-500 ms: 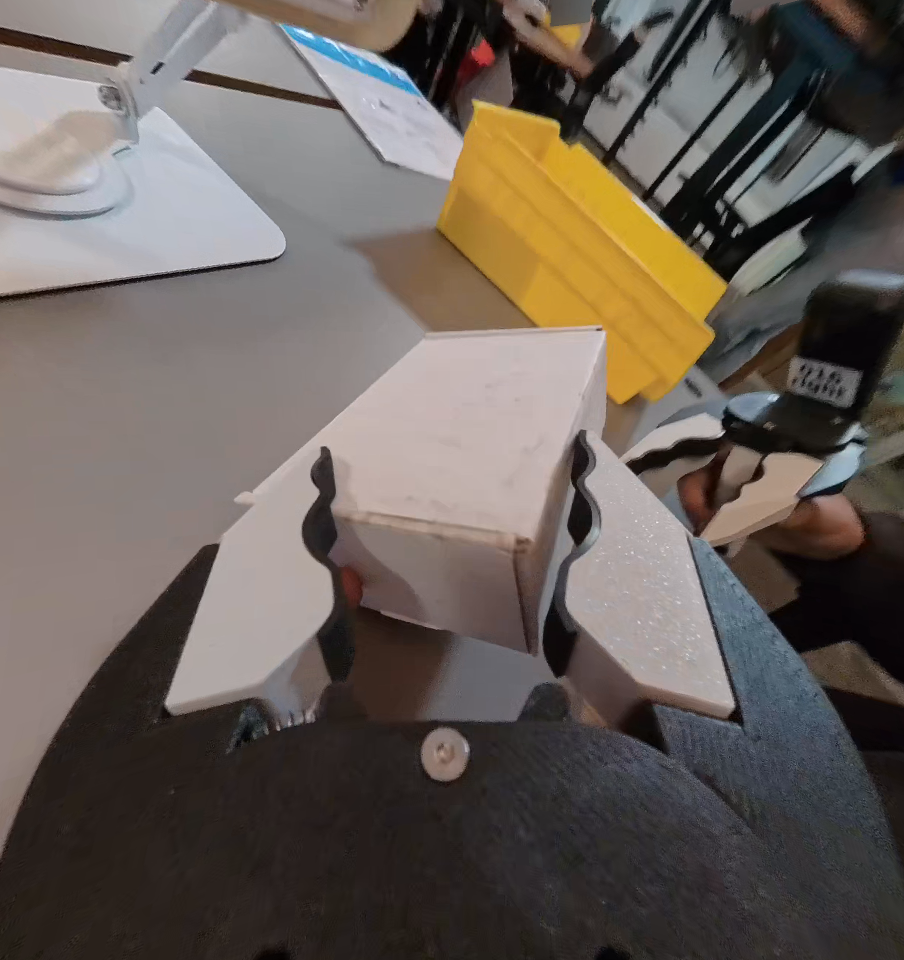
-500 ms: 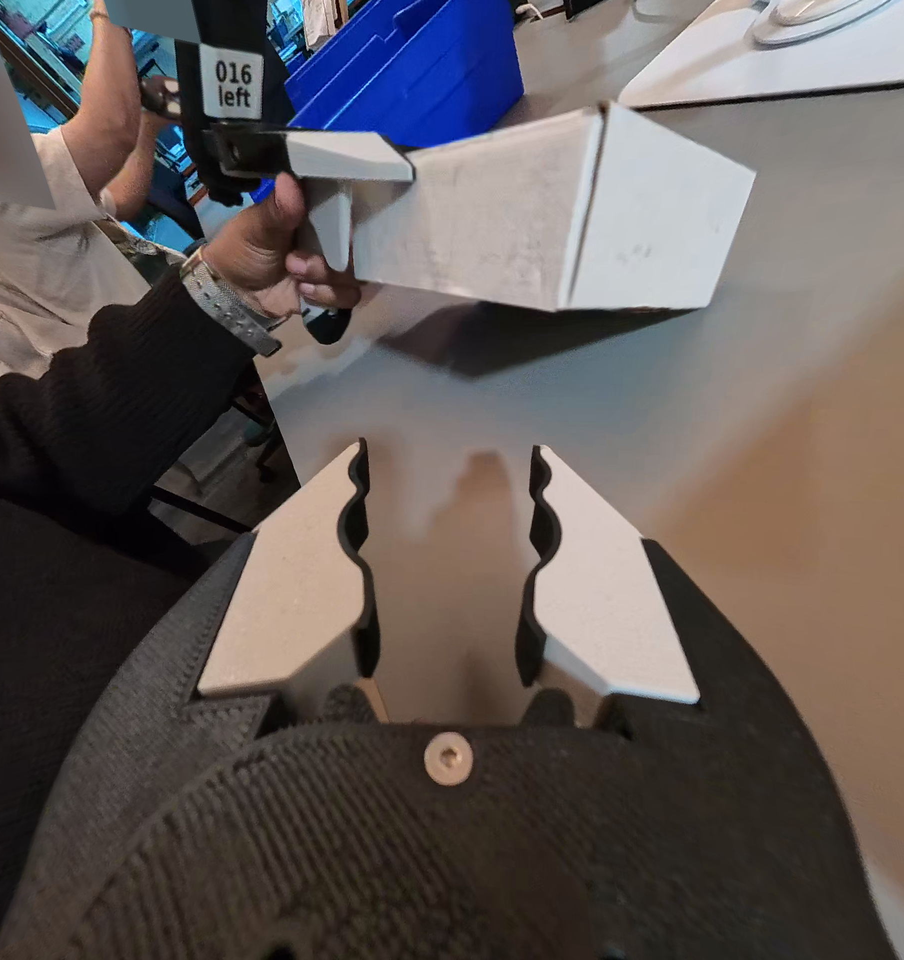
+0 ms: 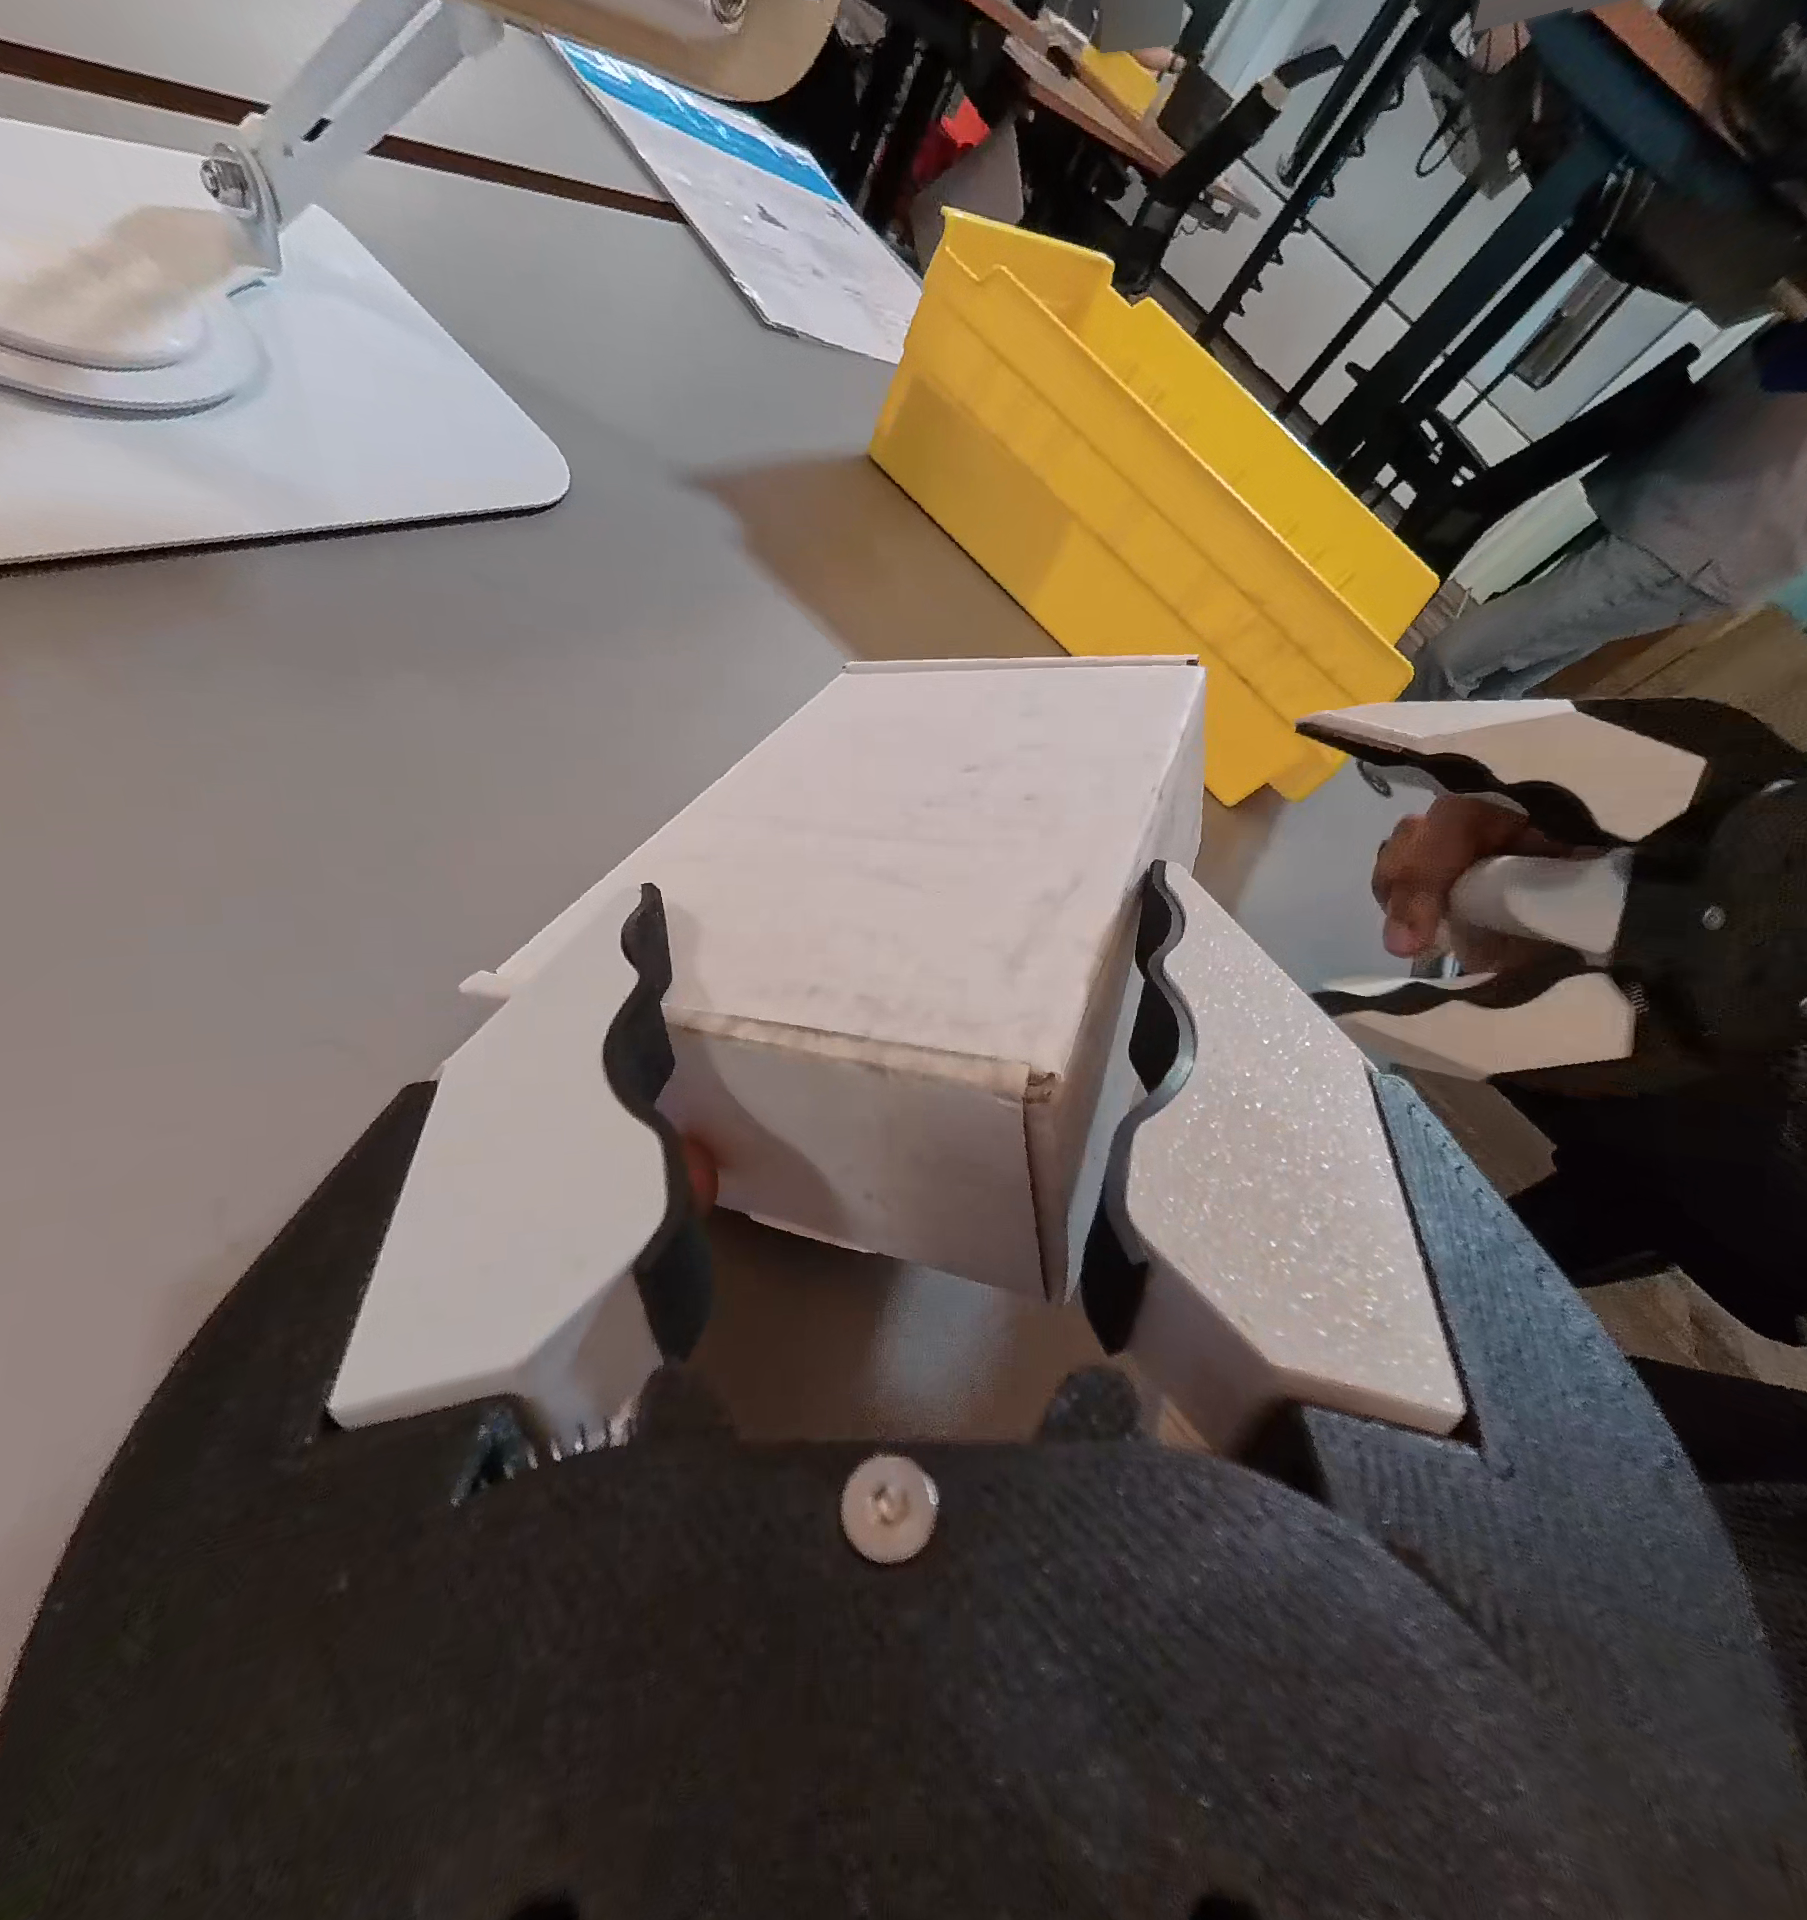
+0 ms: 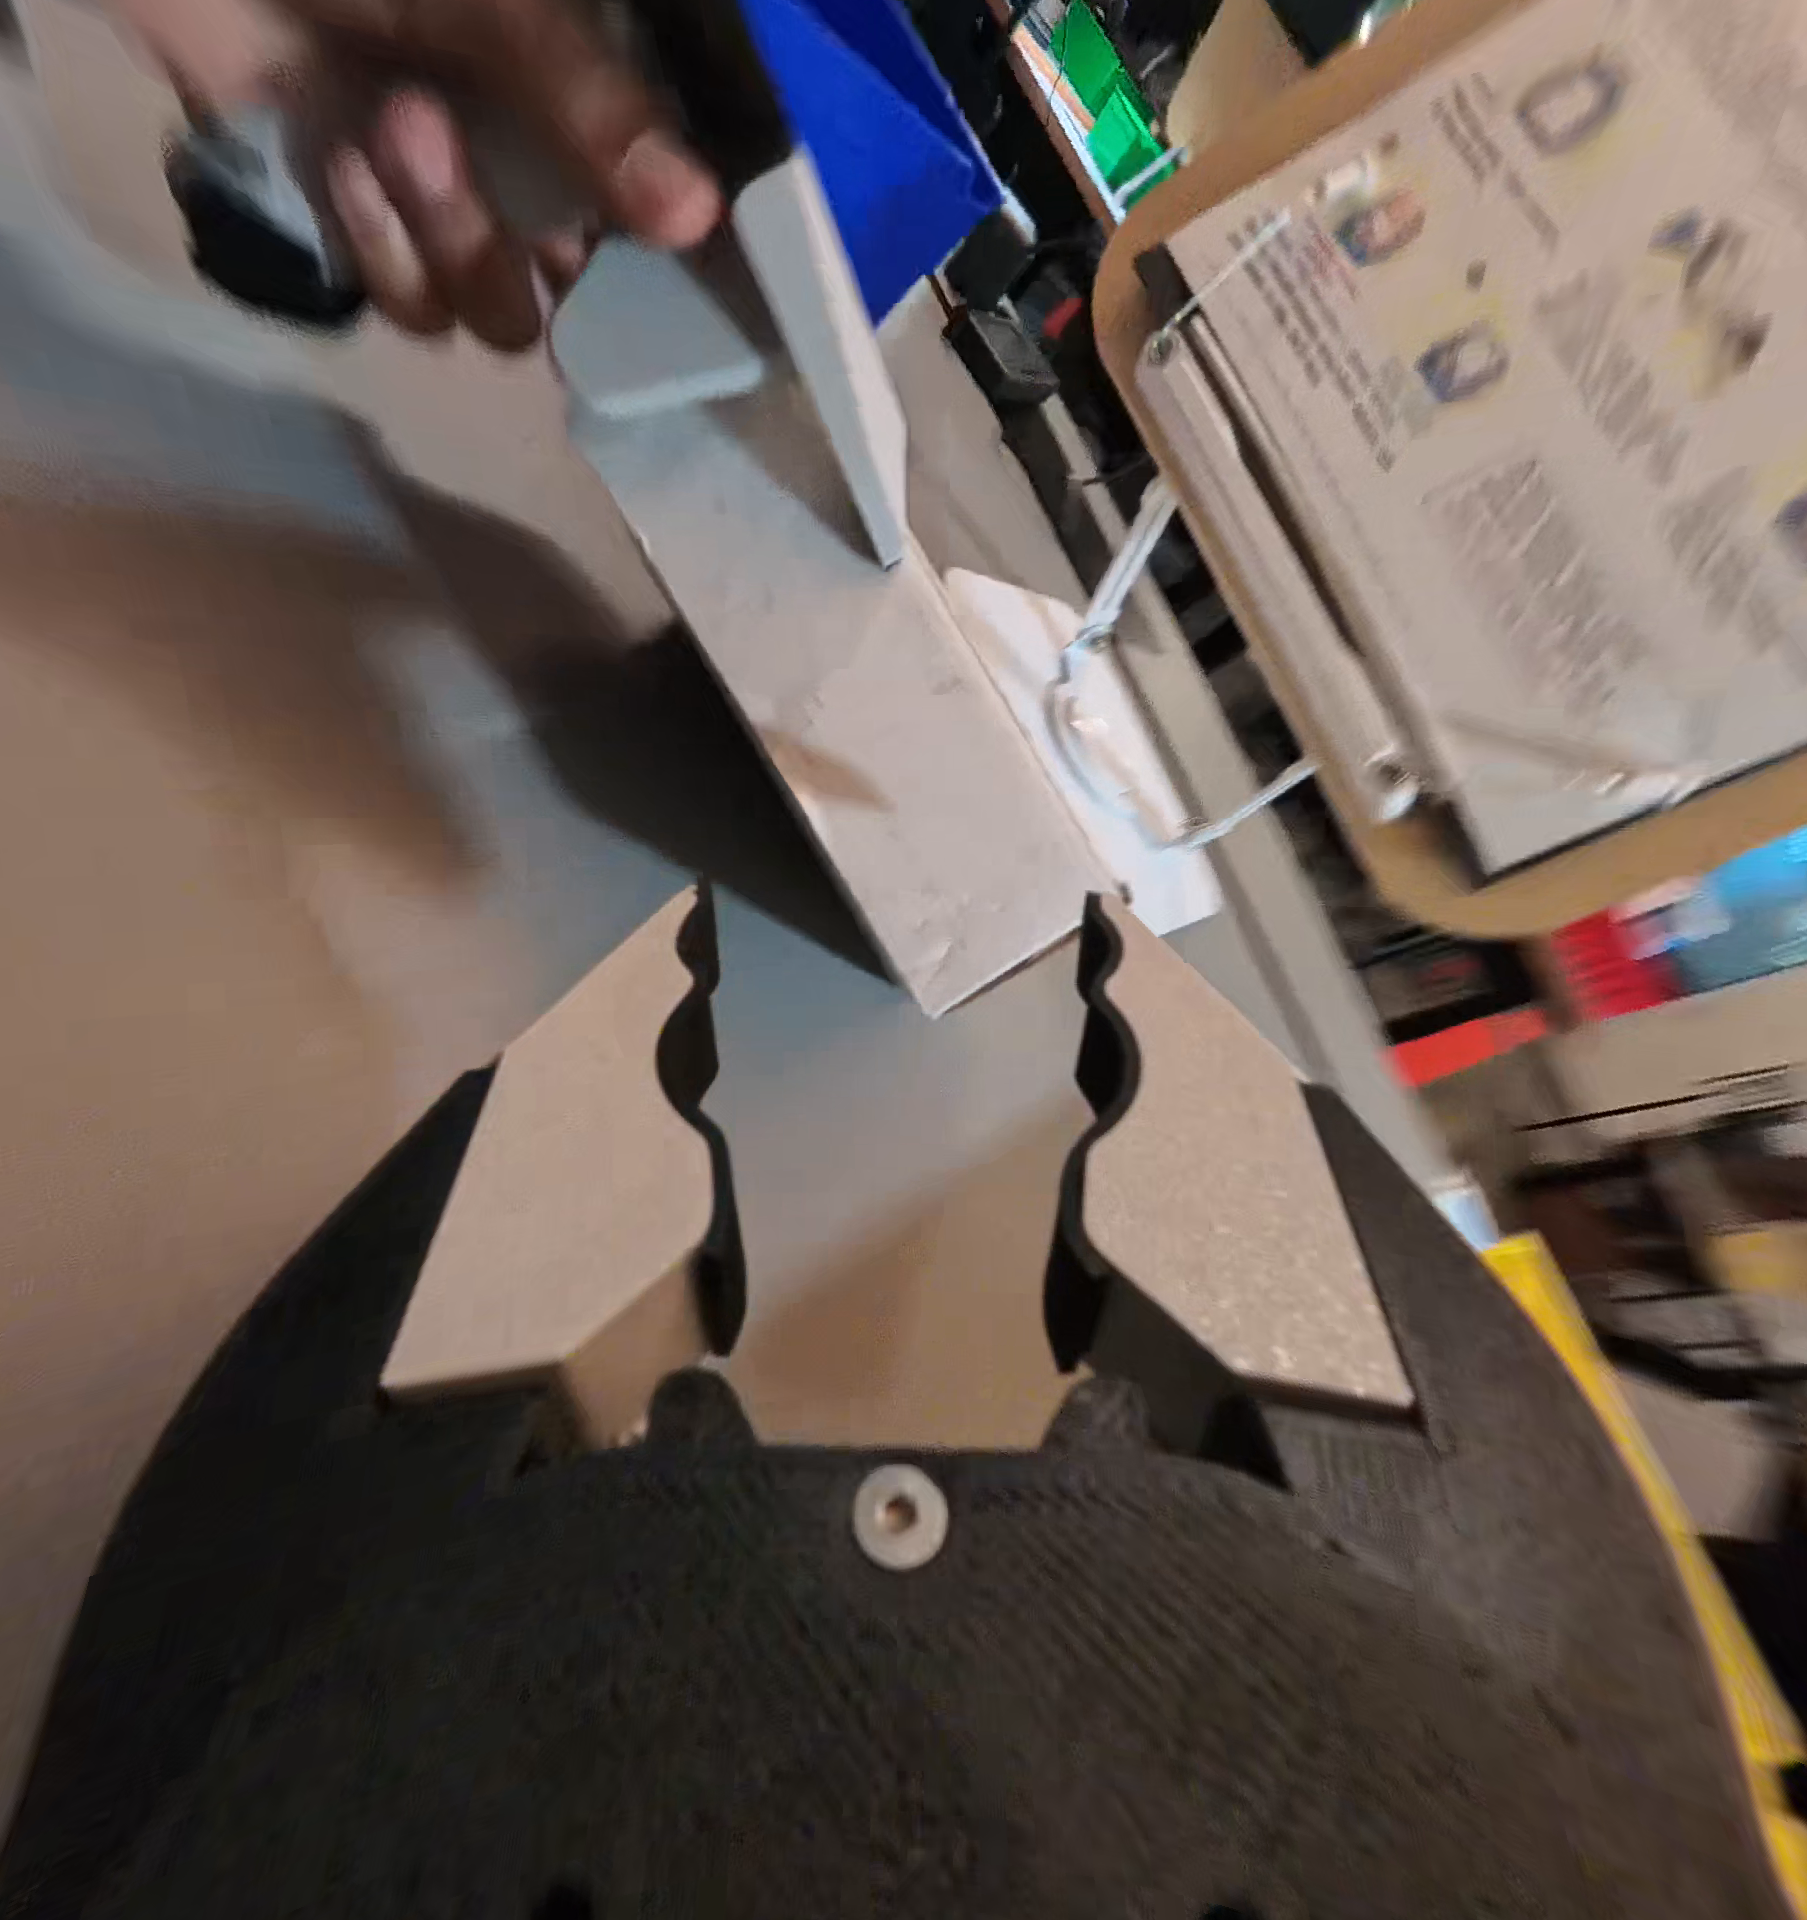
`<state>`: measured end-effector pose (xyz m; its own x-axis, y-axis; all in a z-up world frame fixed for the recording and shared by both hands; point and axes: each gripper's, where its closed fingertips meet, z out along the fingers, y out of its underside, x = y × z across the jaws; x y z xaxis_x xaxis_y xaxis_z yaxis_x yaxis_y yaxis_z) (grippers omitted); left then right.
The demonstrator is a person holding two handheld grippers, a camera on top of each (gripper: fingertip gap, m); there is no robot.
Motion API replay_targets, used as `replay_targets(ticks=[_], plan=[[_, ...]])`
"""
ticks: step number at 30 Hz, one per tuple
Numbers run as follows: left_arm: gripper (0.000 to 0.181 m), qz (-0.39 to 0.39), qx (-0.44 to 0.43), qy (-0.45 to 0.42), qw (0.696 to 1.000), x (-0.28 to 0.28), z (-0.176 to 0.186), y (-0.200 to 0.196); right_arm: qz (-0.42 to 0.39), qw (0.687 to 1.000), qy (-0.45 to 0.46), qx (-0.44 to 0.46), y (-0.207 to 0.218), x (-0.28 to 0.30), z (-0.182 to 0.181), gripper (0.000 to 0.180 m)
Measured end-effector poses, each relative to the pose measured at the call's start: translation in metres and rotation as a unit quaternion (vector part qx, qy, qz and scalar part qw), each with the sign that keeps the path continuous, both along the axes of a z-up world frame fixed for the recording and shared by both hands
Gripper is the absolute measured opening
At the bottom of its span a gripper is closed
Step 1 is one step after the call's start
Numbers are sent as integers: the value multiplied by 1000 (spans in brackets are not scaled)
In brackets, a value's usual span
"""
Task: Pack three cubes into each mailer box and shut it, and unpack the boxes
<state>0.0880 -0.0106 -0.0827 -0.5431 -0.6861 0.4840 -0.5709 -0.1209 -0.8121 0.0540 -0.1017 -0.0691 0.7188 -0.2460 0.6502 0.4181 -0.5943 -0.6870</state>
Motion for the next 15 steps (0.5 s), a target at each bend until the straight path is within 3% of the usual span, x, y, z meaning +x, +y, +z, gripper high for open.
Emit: replay_targets(ticks=[4,9,11,13,15], plan=[[91,1,1,6,1000,0,0,0,25,982,-159,-104,20,9,-10,68],[91,-4,11,5,1000,-2,-1,0,-16,960,-204,-190,42,36,-24,91],[91,-13,18,0,1000,-4,-1,-1,-22,951,-225,-210,47,42,-26,89],[90,-20,23,-3,1000,-5,-2,-2,-14,944,-244,-221,52,43,-27,72],[88,-30,32,-16,999,-7,-1,-3,-9,945,-241,-220,52,42,-28,68]])
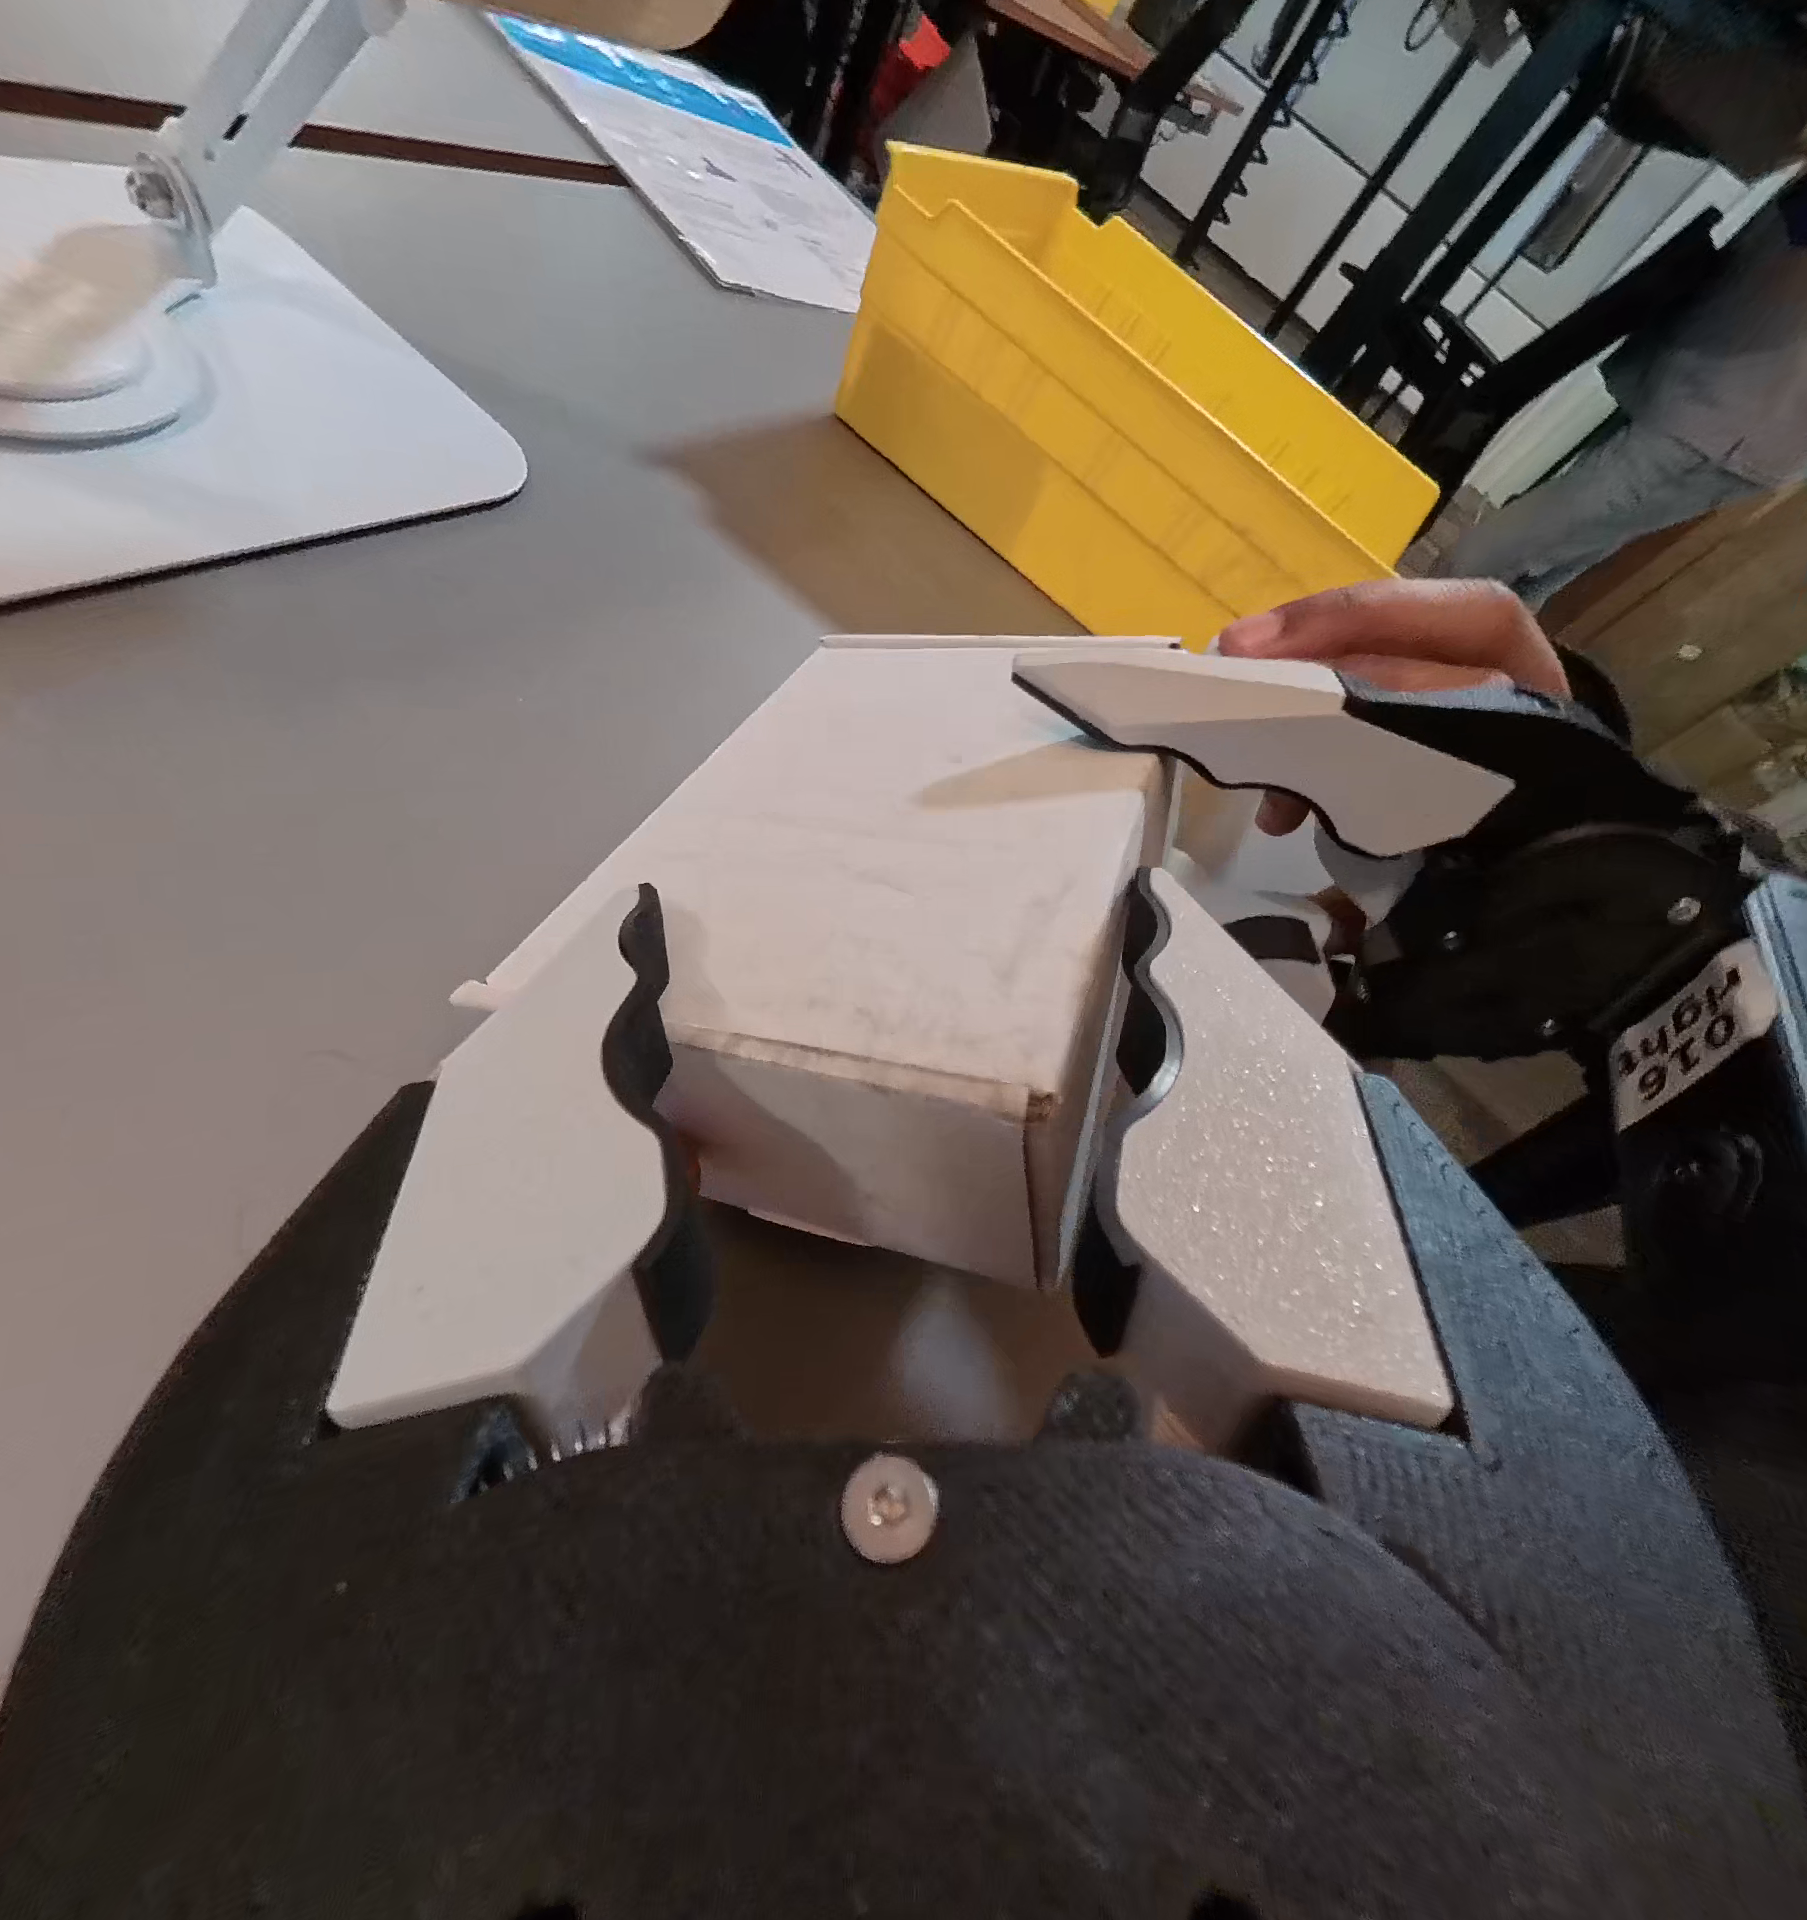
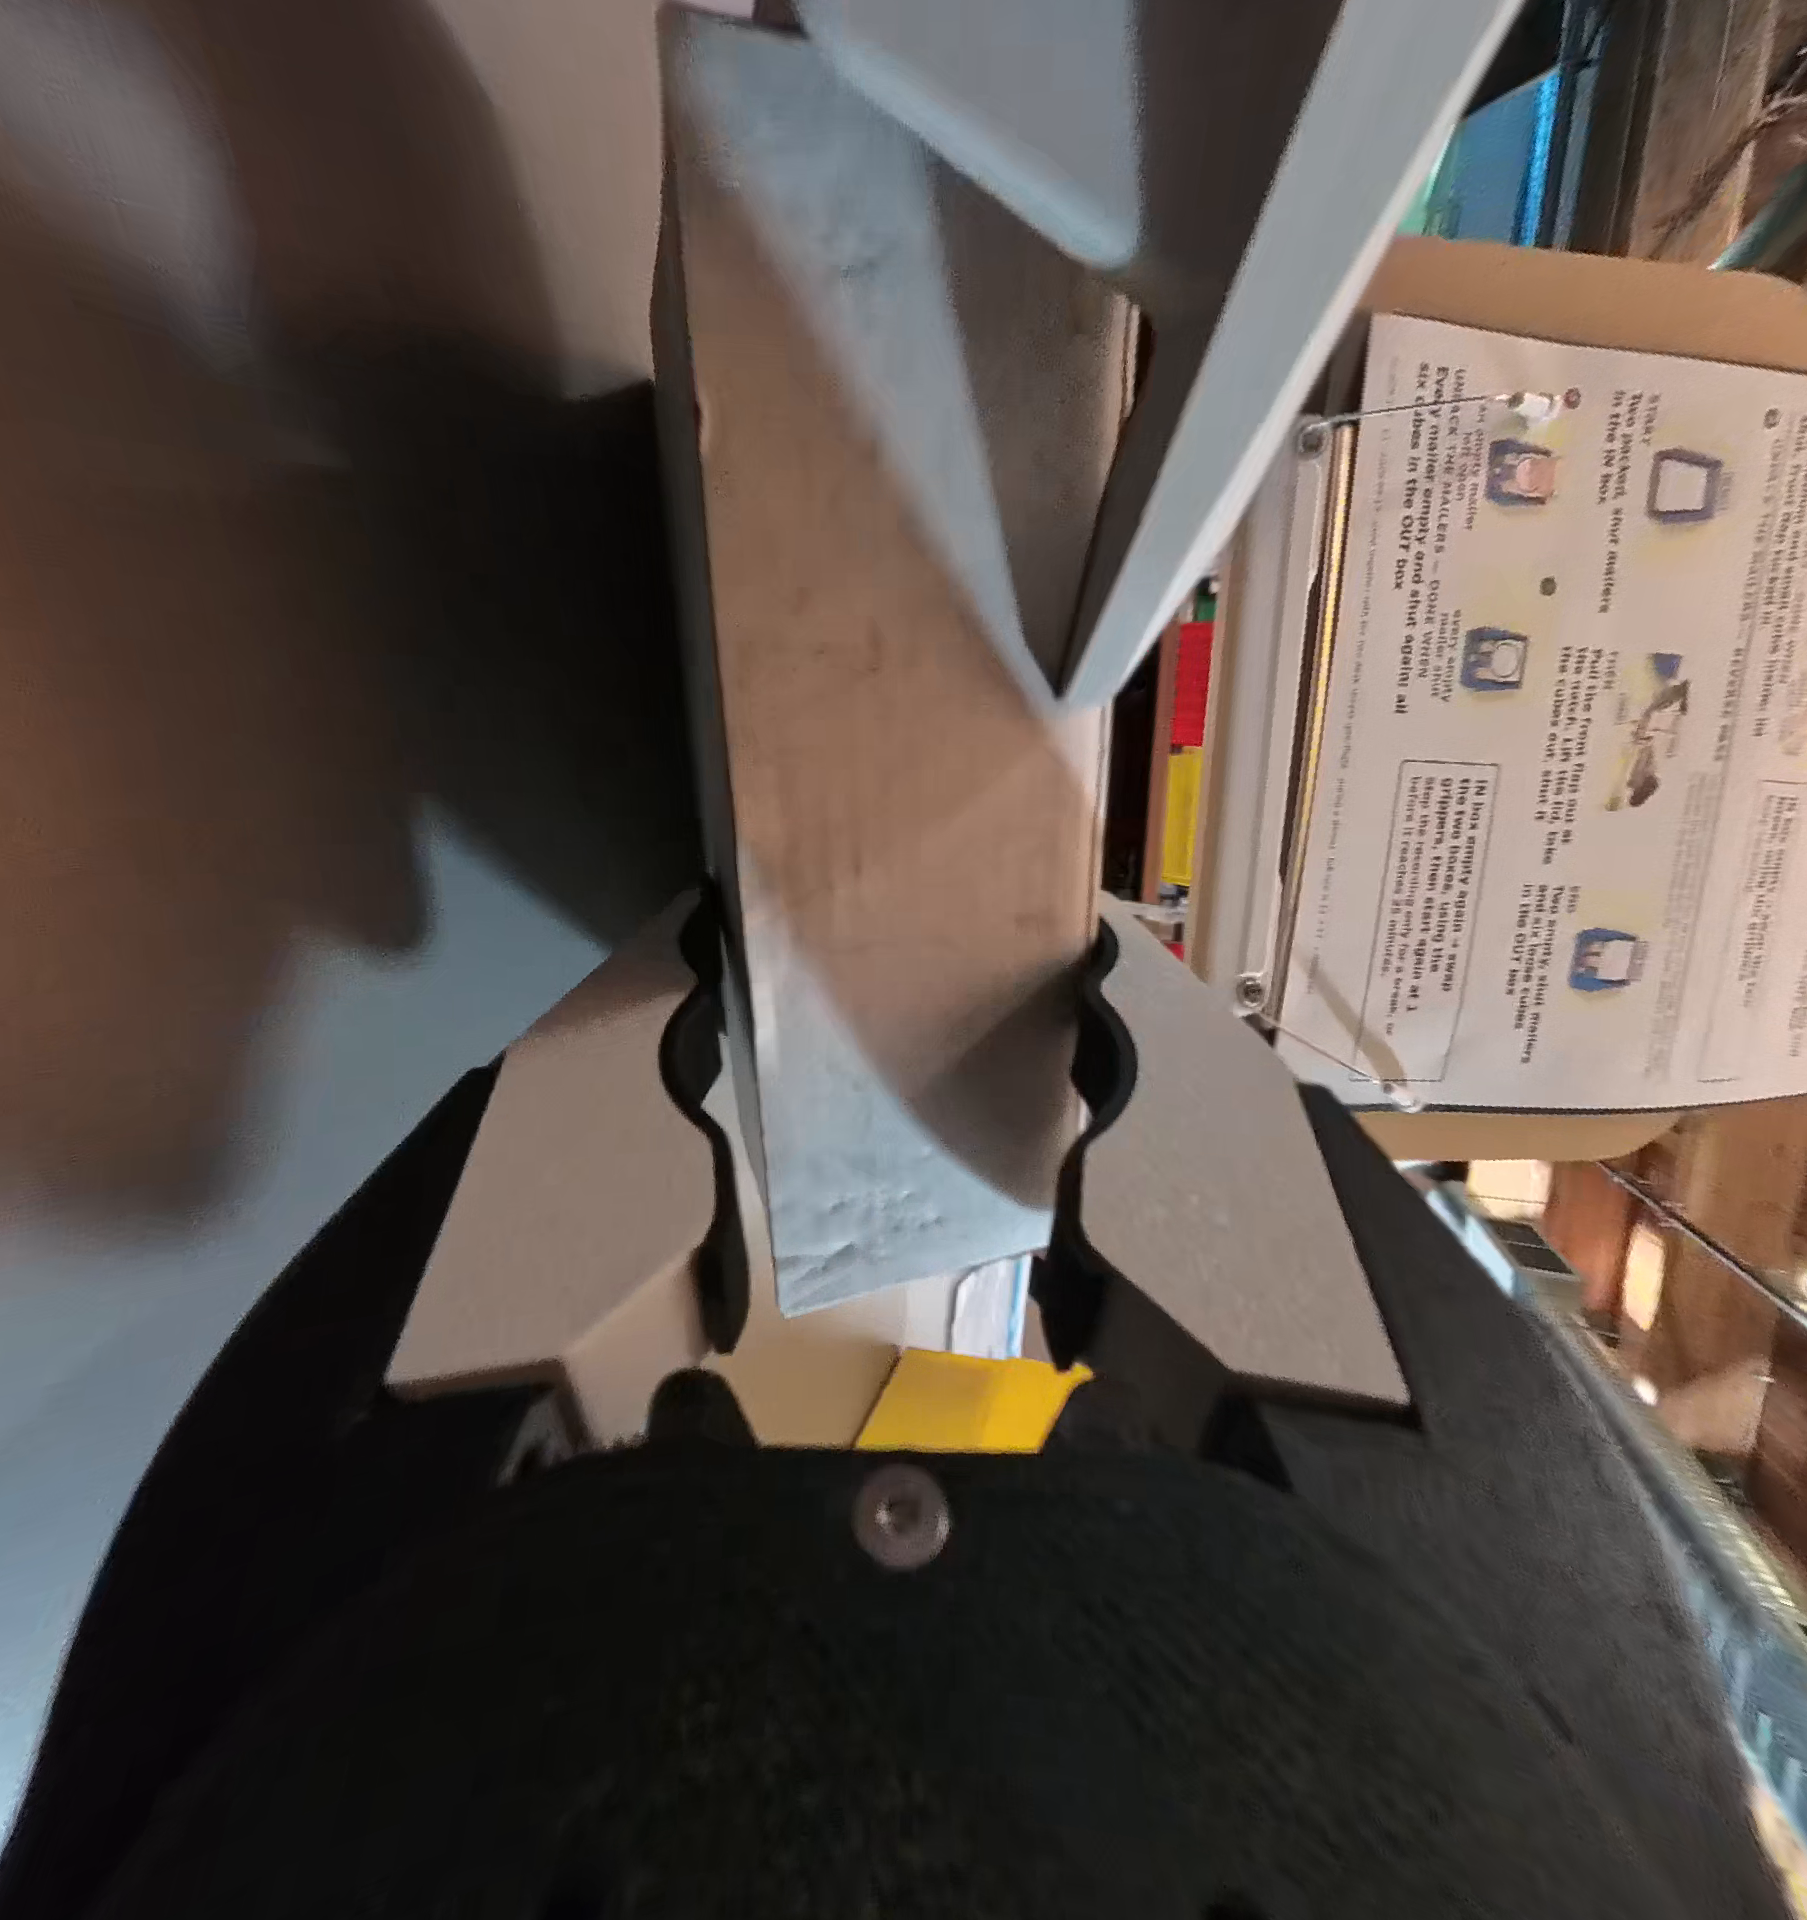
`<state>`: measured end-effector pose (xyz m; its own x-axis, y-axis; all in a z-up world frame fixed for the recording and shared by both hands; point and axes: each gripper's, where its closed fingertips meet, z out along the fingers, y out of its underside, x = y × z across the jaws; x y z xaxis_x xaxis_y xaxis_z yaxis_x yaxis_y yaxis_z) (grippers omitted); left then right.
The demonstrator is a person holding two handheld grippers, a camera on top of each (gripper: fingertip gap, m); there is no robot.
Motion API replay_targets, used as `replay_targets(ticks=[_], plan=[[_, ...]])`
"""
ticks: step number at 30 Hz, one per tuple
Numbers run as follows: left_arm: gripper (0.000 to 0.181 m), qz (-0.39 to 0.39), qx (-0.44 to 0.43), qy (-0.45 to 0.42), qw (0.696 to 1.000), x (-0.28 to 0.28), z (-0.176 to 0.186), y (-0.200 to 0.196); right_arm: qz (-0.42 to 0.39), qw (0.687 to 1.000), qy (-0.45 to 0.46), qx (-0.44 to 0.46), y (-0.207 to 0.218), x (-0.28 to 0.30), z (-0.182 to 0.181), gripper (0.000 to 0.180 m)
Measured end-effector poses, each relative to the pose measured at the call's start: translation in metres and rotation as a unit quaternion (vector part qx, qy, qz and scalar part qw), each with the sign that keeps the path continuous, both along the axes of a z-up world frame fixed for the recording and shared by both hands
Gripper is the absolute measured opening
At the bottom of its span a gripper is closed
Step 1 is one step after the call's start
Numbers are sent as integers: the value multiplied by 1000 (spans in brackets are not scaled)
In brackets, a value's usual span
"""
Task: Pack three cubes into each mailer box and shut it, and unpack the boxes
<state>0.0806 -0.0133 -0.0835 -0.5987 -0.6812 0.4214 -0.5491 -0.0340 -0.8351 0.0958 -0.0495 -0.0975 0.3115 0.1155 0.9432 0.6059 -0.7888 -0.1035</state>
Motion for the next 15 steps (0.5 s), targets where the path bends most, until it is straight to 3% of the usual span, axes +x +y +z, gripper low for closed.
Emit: replay_targets(ticks=[3,9,15], plan=[[111,-18,20,-32,999,-5,4,0,-4,999,38,28,-6,3,4,66],[122,-75,61,-141,985,-26,21,-5,7,991,107,86,-18,7,15,67],[123,-89,126,-231,961,-34,31,-13,10,991,121,62,-26,8,13,66]])
